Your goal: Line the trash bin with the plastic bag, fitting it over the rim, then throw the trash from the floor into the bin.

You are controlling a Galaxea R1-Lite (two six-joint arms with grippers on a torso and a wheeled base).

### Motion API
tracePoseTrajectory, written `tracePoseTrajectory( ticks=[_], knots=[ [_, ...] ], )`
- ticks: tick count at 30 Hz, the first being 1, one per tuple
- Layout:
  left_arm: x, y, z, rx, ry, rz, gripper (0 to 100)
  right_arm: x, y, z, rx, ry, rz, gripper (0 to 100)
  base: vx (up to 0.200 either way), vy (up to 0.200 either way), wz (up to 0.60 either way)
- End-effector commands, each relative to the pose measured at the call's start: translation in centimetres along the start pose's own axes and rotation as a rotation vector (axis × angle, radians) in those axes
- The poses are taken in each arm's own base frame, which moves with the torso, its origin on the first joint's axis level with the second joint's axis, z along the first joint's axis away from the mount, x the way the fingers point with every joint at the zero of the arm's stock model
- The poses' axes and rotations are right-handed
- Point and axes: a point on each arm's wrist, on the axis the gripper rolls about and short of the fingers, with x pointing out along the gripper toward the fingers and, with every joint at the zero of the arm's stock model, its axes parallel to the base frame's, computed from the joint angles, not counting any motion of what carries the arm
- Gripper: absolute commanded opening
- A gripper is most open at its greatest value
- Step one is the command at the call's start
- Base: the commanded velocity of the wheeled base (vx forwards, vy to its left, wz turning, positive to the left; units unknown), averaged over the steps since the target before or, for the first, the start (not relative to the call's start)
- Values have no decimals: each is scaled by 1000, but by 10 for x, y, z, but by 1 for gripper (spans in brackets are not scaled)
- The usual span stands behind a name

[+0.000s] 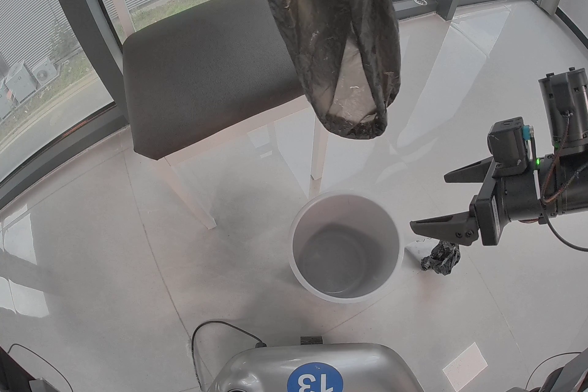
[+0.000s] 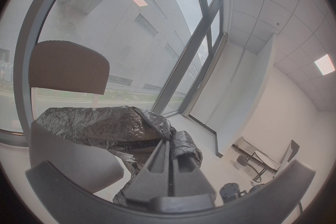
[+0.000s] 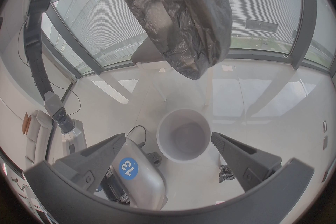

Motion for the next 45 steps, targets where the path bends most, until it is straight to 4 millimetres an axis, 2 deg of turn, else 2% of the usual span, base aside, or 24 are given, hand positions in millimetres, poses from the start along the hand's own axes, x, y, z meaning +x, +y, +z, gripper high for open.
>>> tracePoseTrajectory(
  ticks=[1, 13, 15, 25, 32, 33, 45],
  knots=[
    [-2, -11, 1, -21, 0, -41, 0, 15, -4, 6, 0, 13, -6, 100, 0, 0, 0],
    [-6, -22, 0, -70, 10, -81, 0, 34, -19, 39, 5, -40, -64, 100, 0, 0, 0],
    [-8, -24, 0, -74, 11, -88, 0, 38, -29, 45, 16, -54, -92, 100, 0, 0, 0],
    [-12, -38, -1, -117, 22, -121, 0, 54, -53, 64, 34, -90, -146, 100, 0, 0, 0],
    [-12, -41, -2, -121, 24, -121, 0, 67, -57, 73, 28, -112, -163, 100, 0, 0, 0],
    [-12, -41, -2, -121, 24, -121, 0, 69, -57, 73, 29, -115, -164, 0, 0, 0, 0],
    [-11, -41, -4, -122, 20, -110, 0, 66, -52, 75, 26, -115, -192, 0, 0, 0, 0]
  ],
)
